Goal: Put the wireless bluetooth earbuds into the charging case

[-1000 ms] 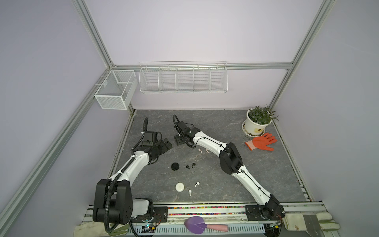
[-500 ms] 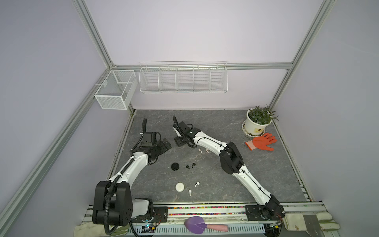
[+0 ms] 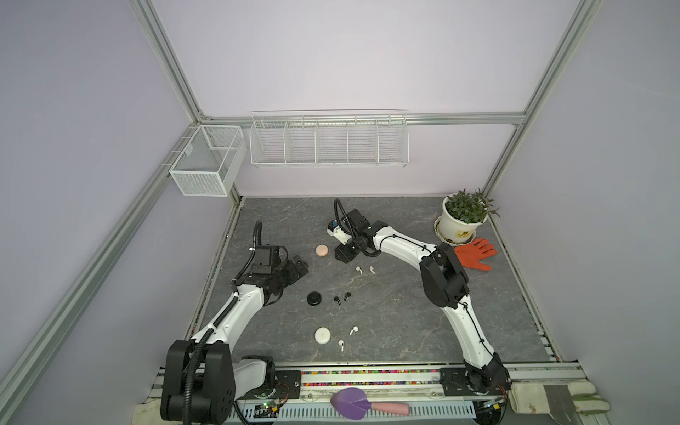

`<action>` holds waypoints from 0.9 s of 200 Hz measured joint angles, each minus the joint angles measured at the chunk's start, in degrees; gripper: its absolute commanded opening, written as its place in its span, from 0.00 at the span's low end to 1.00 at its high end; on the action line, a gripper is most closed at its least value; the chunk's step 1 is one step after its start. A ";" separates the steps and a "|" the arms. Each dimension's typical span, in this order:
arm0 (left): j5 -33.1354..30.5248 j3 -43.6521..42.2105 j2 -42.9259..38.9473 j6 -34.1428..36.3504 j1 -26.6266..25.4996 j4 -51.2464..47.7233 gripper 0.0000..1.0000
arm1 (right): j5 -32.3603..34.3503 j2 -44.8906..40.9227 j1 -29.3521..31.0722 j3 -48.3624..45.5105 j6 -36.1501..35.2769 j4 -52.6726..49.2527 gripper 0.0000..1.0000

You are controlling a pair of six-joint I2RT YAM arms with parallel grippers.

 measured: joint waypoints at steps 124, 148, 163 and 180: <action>8.39 34.51 40.76 -1.86 0.28 11.82 0.82 | -3.98 0.46 -3.41 -6.62 21.66 10.10 0.65; 8.70 39.87 45.16 -1.40 -1.88 11.50 0.82 | -4.85 -1.11 -4.22 -7.87 21.81 11.28 0.65; 8.98 42.12 47.04 -0.79 -3.61 11.15 0.82 | -5.31 -1.97 -4.72 -8.98 21.84 12.07 0.65; 9.44 42.86 48.54 -0.55 -5.09 11.45 0.82 | -5.92 -3.04 -5.20 -10.62 21.84 12.48 0.65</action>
